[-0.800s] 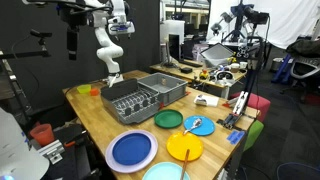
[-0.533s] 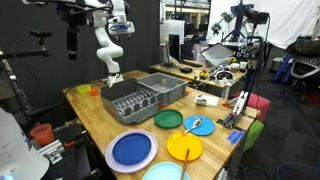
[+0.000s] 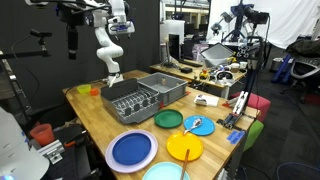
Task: Remove the red butter knife from the dishrack and place it on top of the dark blue plate
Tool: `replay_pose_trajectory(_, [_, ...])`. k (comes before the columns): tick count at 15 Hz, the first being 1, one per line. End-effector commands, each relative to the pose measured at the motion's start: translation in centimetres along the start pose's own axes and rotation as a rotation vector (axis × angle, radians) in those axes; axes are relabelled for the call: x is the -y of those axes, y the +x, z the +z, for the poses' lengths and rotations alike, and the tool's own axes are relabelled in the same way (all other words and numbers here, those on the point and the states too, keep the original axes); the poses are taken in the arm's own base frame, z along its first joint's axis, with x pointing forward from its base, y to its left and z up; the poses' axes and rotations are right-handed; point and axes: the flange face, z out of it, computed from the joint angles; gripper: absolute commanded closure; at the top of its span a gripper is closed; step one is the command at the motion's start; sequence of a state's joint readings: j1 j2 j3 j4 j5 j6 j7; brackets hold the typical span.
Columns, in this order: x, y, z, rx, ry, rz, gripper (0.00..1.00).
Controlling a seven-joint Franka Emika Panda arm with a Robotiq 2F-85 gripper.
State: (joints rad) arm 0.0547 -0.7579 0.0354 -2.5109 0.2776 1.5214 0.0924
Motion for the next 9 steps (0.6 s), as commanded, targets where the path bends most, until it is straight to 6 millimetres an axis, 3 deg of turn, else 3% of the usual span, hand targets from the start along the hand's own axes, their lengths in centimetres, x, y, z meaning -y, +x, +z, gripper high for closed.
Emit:
replay_pose_trajectory(1, [3.6,-0.1,0.9,0.021,-0.096,-0.153,0.0])
replay_pose_trajectory(7, [11.5,-0.6,2.9,0.012,-0.204,-0.369,0.0])
replay_pose_trajectory(9, [13.3,-0.4,3.2,-0.047,-0.224,-0.406,0.0])
